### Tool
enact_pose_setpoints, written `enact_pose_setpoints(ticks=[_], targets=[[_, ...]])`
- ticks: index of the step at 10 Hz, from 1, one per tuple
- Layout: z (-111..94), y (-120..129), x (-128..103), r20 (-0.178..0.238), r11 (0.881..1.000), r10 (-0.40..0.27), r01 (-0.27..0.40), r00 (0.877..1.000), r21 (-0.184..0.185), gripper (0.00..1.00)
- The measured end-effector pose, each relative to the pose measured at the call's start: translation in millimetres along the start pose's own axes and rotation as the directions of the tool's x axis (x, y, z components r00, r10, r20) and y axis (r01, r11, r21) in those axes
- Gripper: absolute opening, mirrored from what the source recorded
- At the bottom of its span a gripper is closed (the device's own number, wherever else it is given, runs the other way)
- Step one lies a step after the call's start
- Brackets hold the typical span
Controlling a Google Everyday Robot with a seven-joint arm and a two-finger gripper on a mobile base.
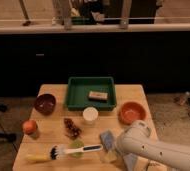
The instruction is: Wipe purple bowl with sponge
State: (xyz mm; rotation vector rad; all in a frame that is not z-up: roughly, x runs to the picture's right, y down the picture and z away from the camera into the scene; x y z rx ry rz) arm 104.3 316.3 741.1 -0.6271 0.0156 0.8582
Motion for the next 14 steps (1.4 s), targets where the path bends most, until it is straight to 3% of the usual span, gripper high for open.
enact_pose_setpoints(ticks=[6,9,11,12,14], targets=[[13.0,-3.0,1.2,0.019,0.991,0.119,-0.120,0.993,0.055,0.80],[21.4,-2.2,-0.3,0.020,0.991,0.122,-0.123,0.992,0.049,0.80],[26.4,1.2,-5.9,0.025,0.996,0.086,-0.087,0.996,0.035,0.80],[28.4,2.7,-9.3,0.033,0.998,0.057,-0.058,0.998,0.027,0.76],[30.1,5.9,-13.6,0.050,1.000,0.018,-0.018,0.999,0.005,0.58]])
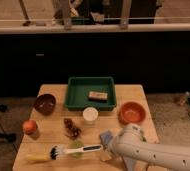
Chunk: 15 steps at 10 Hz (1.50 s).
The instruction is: Wipe purple bowl with sponge
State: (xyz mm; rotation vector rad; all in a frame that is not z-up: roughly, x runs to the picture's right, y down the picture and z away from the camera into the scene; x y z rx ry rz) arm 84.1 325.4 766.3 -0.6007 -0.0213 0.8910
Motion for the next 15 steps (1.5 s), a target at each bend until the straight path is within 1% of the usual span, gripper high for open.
enact_pose_setpoints(ticks=[1,3,4,5,6,9,11,14,15], targets=[[-0.1,0.3,-1.1,0.009,1.000,-0.013,0.013,1.000,-0.008,0.49],[-2.6,0.5,-1.1,0.028,0.999,-0.037,0.038,0.999,-0.025,0.27],[-5.7,0.8,-2.5,0.034,0.998,-0.051,0.051,0.998,-0.027,0.19],[-10.9,-0.2,-1.8,0.040,0.998,-0.063,0.065,0.997,-0.027,0.07],[-16.2,-1.4,-1.0,0.045,0.997,-0.072,0.074,0.996,-0.026,0.01],[-30.0,-7.6,2.3,0.056,0.995,-0.098,0.099,0.994,-0.016,0.00],[-35.1,-13.0,2.6,0.059,0.993,-0.114,0.115,0.992,-0.001,0.00],[-38.5,-35.0,-6.1,0.054,0.987,-0.158,0.156,0.986,0.040,0.00],[-39.1,-46.0,-9.4,0.052,0.984,-0.173,0.170,0.983,0.058,0.00]])
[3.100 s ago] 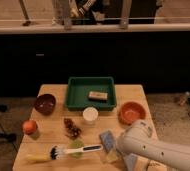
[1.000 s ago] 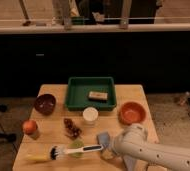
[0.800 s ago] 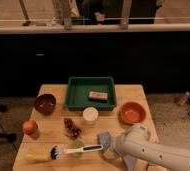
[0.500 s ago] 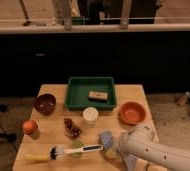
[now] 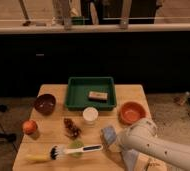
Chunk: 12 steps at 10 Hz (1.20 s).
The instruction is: Wipe purple bowl with sponge
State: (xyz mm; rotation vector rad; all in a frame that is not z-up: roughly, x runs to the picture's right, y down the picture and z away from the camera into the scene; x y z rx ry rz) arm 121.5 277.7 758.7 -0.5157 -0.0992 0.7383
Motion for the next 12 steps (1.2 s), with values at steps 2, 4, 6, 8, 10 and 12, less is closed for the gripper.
enact_pose_setpoints(ticks=[2,4,6,8,10,12], targets=[[-1.2,-22.8,-3.2,0.006,0.999,-0.027,0.027,1.000,0.025,0.00],[-18.8,-38.1,-12.4,0.037,0.994,-0.106,0.105,0.994,0.033,0.00],[-41.4,-41.7,-28.8,0.063,0.976,-0.216,0.213,0.974,0.039,0.00],[-58.6,-37.7,-46.4,0.084,0.942,-0.335,0.333,0.938,0.045,0.00],[-71.2,-27.3,-69.9,0.100,0.901,-0.434,0.430,0.896,0.053,0.00],[-75.7,-17.6,-84.5,0.106,0.872,-0.490,0.487,0.865,0.054,0.00]])
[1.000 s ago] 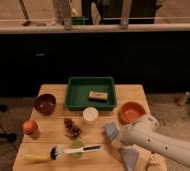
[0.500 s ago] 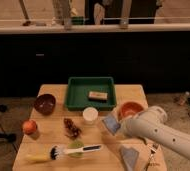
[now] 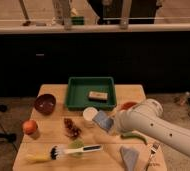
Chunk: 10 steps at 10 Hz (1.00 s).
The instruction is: Wipe purple bowl with sponge
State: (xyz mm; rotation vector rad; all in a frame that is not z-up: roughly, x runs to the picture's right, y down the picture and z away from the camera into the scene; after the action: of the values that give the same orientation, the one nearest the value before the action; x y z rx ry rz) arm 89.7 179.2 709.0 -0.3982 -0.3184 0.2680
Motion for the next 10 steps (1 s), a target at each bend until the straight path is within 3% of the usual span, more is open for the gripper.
enact_pose_setpoints(ticks=[7,10], targets=[[-0.4,0.3,1.4,-0.003,1.000,-0.002,0.002,1.000,0.004,0.00],[3.2,-15.8,-23.7,-0.023,0.993,-0.112,0.113,0.993,0.032,0.00]])
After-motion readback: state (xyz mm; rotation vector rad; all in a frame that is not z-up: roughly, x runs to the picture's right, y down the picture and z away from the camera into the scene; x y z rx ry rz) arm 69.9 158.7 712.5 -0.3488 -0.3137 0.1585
